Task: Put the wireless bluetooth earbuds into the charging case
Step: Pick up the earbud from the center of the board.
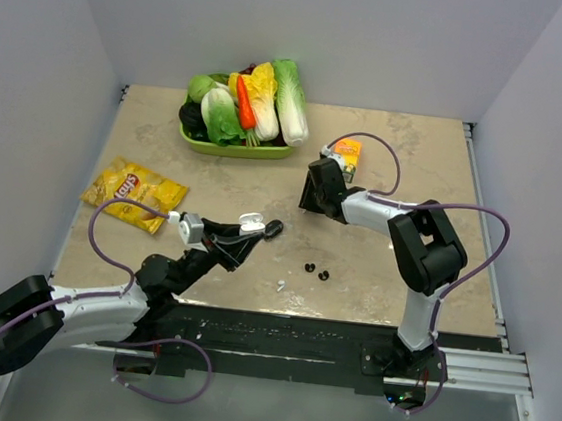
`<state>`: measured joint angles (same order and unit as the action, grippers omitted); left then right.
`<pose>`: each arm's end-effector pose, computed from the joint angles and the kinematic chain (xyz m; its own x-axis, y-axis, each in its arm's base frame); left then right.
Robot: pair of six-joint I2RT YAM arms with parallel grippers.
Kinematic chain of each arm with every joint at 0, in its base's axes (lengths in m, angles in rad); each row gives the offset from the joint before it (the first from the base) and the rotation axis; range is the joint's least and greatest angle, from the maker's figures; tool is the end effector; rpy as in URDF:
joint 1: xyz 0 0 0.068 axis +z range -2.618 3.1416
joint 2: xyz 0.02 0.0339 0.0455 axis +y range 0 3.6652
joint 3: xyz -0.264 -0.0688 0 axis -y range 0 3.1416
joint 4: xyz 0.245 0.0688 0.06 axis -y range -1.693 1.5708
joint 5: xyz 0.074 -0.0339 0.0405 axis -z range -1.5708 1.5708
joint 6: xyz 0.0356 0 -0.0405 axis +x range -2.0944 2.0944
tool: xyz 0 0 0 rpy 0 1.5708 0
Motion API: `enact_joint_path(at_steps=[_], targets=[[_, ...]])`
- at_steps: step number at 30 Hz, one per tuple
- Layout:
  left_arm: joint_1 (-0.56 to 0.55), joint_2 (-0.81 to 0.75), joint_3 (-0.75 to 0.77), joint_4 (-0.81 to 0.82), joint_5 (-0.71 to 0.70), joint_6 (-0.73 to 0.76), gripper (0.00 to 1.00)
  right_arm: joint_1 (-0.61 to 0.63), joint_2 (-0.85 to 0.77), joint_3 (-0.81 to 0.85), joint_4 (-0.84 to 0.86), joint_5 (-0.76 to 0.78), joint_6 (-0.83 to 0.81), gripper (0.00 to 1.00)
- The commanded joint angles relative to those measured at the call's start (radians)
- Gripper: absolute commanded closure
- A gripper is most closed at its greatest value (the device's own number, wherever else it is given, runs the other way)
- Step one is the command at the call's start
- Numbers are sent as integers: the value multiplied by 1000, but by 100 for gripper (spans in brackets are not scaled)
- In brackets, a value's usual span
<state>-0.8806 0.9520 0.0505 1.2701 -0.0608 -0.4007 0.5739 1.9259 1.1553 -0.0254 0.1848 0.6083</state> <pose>0.1087 -0.1283 0.2131 -0.0749 -0.5208 -0.8504 0.7650 0.5170 -0.3840 0.3442 0.2147 0.1555 -0.7357 0.1933 -0.6491 -0.0064 0.9564 0.2920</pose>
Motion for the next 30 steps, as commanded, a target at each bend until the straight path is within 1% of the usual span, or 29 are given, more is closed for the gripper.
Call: enact_joint_path(at_steps=[1,12,16,18,24,30], targets=[[-6,-7,-193,264,-14,22,100,7,5,-3,-10,24,-33,64],[-6,-1,-193,258,-11,17,100,15,-7,-29,-18,18,-94,67],[-6,13,-189,261,-7,14,100,23,-7,-19,-37,31,-108,62],[-6,25,-187,273,-5,14,100,21,-1,-14,-44,31,-113,62],[-6,39,-187,285,1,10,100,24,1,-23,-47,38,-114,68],[-6,31,-187,276,-1,11,100,24,-1,-34,-50,41,-120,75]])
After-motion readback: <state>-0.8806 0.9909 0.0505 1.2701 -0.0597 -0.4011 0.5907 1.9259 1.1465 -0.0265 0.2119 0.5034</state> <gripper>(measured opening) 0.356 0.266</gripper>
